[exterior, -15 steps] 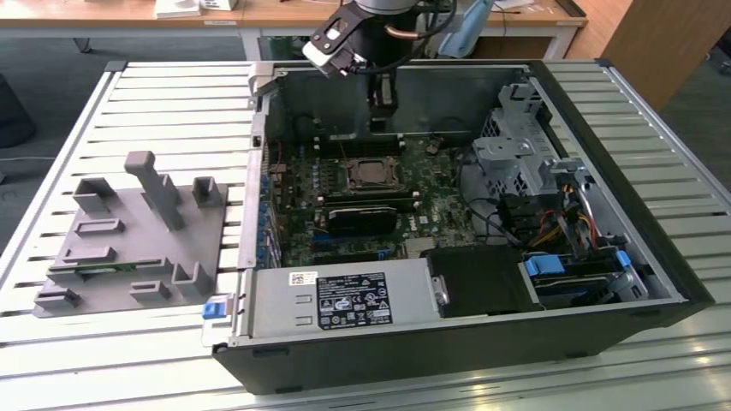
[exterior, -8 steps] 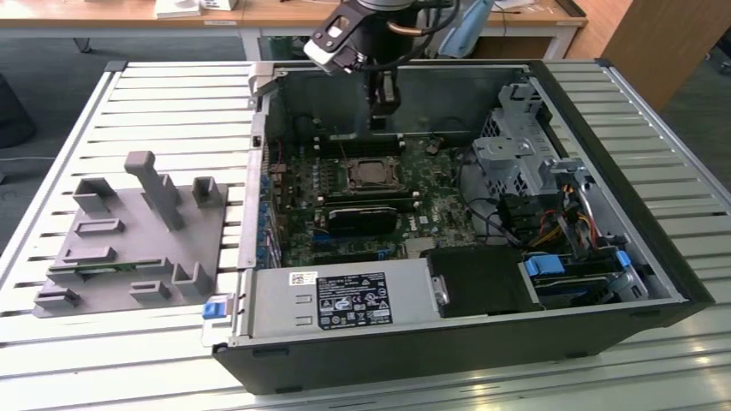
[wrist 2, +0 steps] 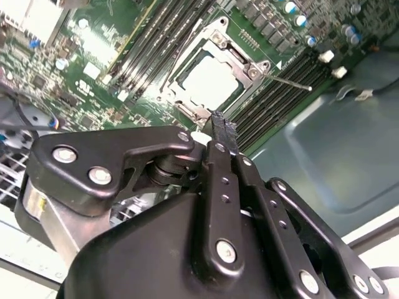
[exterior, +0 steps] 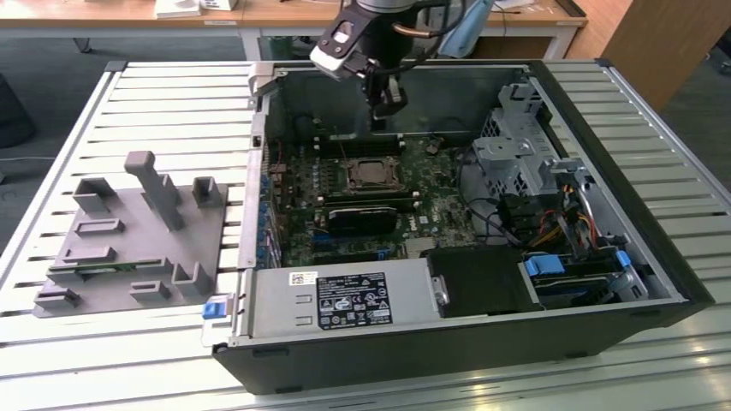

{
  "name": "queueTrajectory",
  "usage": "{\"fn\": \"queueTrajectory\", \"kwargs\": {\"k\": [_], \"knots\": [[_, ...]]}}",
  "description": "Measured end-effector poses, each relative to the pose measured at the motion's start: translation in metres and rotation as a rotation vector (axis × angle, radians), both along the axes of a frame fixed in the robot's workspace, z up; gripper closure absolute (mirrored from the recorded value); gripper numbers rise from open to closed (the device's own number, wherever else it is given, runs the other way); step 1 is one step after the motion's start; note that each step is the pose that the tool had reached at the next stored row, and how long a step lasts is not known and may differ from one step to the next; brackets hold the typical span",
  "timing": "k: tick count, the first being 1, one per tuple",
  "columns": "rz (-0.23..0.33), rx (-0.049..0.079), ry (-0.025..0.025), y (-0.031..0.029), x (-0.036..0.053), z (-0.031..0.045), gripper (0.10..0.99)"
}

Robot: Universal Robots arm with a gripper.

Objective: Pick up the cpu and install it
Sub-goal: 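Install the first cpu locking lever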

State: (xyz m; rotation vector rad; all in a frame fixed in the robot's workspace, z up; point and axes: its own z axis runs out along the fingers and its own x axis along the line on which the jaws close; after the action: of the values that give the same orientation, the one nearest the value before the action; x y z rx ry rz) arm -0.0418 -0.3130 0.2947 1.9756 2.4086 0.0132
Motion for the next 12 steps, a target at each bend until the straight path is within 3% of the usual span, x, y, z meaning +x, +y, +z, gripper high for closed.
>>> {"fn": "queueTrajectory", "kwargs": {"k": [6,12], "knots": [[0.066,-0.001,0.0020,0.0000,-0.0011,-0.0009,0.980],[0.166,-0.001,0.0021,0.0000,-0.0012,-0.0013,0.980]]}}
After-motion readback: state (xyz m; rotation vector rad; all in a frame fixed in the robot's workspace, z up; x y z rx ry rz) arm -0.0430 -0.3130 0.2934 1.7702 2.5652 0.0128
